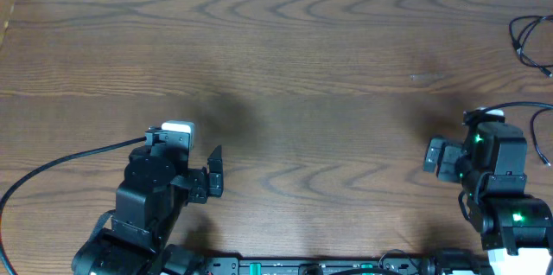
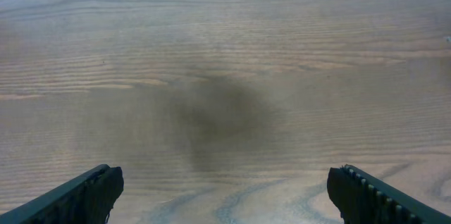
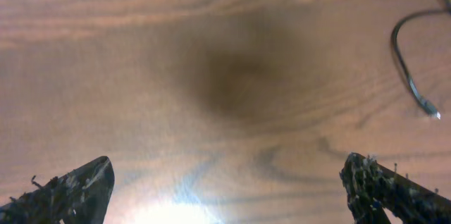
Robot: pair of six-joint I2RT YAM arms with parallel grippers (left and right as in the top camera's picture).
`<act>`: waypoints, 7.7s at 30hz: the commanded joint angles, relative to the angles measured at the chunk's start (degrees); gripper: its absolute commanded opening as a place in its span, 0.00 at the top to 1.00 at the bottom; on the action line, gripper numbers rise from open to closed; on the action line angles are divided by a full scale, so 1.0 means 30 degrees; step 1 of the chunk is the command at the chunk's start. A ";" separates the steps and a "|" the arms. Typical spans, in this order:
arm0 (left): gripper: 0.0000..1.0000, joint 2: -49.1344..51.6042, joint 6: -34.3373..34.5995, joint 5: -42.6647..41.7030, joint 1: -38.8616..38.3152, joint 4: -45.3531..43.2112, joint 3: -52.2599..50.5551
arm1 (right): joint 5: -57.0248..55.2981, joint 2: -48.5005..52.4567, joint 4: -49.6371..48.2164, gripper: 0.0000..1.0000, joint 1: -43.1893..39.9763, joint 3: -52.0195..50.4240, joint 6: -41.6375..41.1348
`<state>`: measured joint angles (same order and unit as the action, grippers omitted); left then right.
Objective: Untangle cables
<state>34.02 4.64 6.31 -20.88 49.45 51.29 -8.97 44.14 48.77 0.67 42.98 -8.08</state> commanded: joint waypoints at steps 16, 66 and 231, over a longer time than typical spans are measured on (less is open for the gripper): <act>0.02 0.0000 -0.0036 -0.0102 0.0029 0.0007 -0.0095 | -0.0102 -0.0029 0.1617 0.01 0.0102 0.0044 0.0066; 0.02 0.0000 -0.0036 -0.0102 0.0029 0.0015 -0.0095 | 0.0685 -0.5588 -0.5996 0.01 0.0095 -0.4226 0.3432; 0.02 -1.1315 -0.1668 -0.0896 0.6455 -1.5198 -1.7027 | 0.0685 -0.5588 0.3126 0.01 0.0095 -0.4233 0.3432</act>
<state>0.58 2.35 2.24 -1.91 1.06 0.89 -7.09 27.70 58.08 0.67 30.24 1.93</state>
